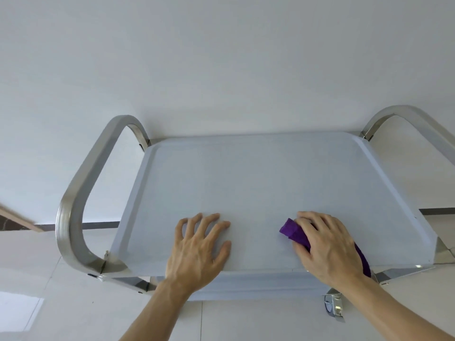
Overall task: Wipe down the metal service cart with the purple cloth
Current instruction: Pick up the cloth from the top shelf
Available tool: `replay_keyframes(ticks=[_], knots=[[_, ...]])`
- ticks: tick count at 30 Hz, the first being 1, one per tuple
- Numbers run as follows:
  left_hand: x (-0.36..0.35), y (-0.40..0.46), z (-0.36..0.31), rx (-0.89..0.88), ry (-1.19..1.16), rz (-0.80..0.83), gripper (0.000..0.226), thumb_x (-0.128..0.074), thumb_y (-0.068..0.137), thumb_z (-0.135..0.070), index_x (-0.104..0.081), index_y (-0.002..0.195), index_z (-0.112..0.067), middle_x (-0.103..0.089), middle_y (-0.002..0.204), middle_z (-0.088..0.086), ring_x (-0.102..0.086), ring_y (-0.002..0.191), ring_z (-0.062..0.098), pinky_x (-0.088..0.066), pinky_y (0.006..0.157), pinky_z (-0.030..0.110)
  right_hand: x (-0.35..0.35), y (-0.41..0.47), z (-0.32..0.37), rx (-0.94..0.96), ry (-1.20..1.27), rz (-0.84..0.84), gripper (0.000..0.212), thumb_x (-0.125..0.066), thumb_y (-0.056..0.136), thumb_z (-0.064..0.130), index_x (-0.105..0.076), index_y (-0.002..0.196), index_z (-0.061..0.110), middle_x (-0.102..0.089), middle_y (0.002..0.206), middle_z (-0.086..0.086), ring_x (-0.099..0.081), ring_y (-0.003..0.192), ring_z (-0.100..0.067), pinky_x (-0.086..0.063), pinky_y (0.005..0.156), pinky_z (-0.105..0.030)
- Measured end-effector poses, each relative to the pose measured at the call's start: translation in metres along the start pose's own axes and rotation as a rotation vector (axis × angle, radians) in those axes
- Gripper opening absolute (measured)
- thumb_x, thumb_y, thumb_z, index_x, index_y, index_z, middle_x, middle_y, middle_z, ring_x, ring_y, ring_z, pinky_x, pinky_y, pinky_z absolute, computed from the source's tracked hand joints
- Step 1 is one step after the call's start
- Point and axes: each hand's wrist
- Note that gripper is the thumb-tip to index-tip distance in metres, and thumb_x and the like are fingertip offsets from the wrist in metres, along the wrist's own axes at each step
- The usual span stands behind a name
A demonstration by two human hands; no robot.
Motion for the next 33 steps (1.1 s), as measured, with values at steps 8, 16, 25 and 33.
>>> replay_keyframes(ticks=[8, 16, 25, 33], knots=[[0.045, 0.055, -0.033, 0.12, 0.088, 0.368, 0.035, -0.047, 0.096, -0.043, -0.053, 0.129, -0.033, -0.054, 0.131, -0.006, -0.053, 0.118, 0.023, -0.034, 0.101, 0.044, 0.048, 0.027, 0.0, -0.092, 0.229, 0.313, 0.031, -0.066, 0.092, 0.038, -0.066, 0.117, 0.021, -0.065, 0.12, 0.009, -0.061, 0.111, -0.021, -0.047, 0.095, -0.036], [0.113, 0.073, -0.1, 0.388, -0.764, 0.428, 0.028, -0.061, 0.093, -0.032, -0.061, 0.12, -0.031, -0.065, 0.115, -0.01, -0.067, 0.089, 0.003, -0.046, 0.07, 0.007, 0.134, 0.067, -0.002, -0.297, 0.75, 0.44, 0.01, -0.059, 0.093, 0.051, -0.058, 0.101, 0.045, -0.051, 0.107, 0.008, -0.059, 0.095, -0.007, -0.044, 0.078, -0.012], [0.178, 0.084, -0.123, 0.548, -1.238, 0.375, 0.095, -0.08, 0.075, -0.05, -0.021, 0.15, -0.05, -0.045, 0.141, -0.02, -0.049, 0.128, 0.008, -0.043, 0.102, 0.032, 0.212, 0.098, 0.018, -0.223, 1.397, 0.544, 0.025, -0.062, 0.097, 0.031, -0.065, 0.121, 0.025, -0.071, 0.12, -0.004, -0.064, 0.117, -0.022, -0.049, 0.102, -0.036], [0.235, 0.092, -0.118, 0.46, -1.326, 0.305, 0.057, -0.078, 0.075, -0.049, -0.063, 0.124, -0.023, -0.072, 0.112, -0.002, -0.069, 0.104, 0.015, -0.053, 0.097, 0.035, 0.248, 0.111, 0.031, -0.292, 1.625, 0.487, 0.035, -0.065, 0.096, 0.033, -0.061, 0.124, 0.011, -0.065, 0.126, -0.016, -0.062, 0.118, -0.034, -0.054, 0.091, -0.04]])
Point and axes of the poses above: each hand's wrist, its own y-axis towards the middle knuckle, its own x-axis out of the back of the hand, z = x × y
